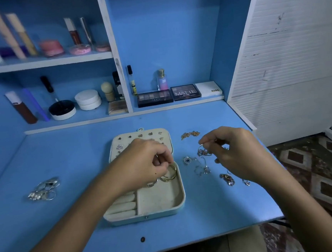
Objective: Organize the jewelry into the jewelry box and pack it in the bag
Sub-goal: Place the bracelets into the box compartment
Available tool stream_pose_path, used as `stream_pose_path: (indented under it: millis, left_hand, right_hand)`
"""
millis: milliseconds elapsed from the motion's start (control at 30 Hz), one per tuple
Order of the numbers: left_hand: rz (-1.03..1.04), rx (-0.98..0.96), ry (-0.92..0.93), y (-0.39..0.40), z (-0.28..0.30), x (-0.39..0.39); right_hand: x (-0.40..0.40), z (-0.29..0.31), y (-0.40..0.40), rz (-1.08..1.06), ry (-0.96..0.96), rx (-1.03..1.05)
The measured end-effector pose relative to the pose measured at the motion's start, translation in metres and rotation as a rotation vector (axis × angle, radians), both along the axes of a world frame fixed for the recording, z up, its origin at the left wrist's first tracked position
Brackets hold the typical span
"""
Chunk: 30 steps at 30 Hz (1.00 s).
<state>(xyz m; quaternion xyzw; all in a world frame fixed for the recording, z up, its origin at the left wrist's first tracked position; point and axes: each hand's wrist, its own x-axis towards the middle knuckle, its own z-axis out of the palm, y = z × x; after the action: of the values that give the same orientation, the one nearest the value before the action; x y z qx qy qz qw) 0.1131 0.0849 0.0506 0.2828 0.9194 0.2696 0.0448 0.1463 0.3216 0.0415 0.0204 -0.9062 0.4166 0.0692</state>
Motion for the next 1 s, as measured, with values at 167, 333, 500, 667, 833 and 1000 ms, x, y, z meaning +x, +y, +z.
stream_pose_path:
  millis: [167,333,500,667,833,1000]
  left_hand:
    - [0.091,0.020,-0.004,-0.006,-0.016,0.022]
    - [0.164,0.015,0.001,-0.001,-0.025,0.033]
    - [0.153,0.023,-0.021,0.005,-0.025,0.036]
    - [0.183,0.024,-0.015,-0.010,-0.024,0.034]
    - [0.180,-0.002,-0.057,-0.023,-0.022,0.034]
    - [0.172,-0.083,-0.013,-0.019,-0.024,0.035]
  right_hand:
    - [-0.002,0.001,-0.019,0.068,0.026,-0.004]
    - [-0.001,-0.001,-0.027,0.116,-0.016,0.020]
    - [0.000,0.000,-0.031,0.154,-0.035,0.081]
    - [0.002,0.005,-0.039,0.229,-0.108,0.160]
    - [0.000,0.002,-0.058,0.336,-0.108,0.312]
    - [0.001,0.003,-0.072,0.363,-0.144,0.435]
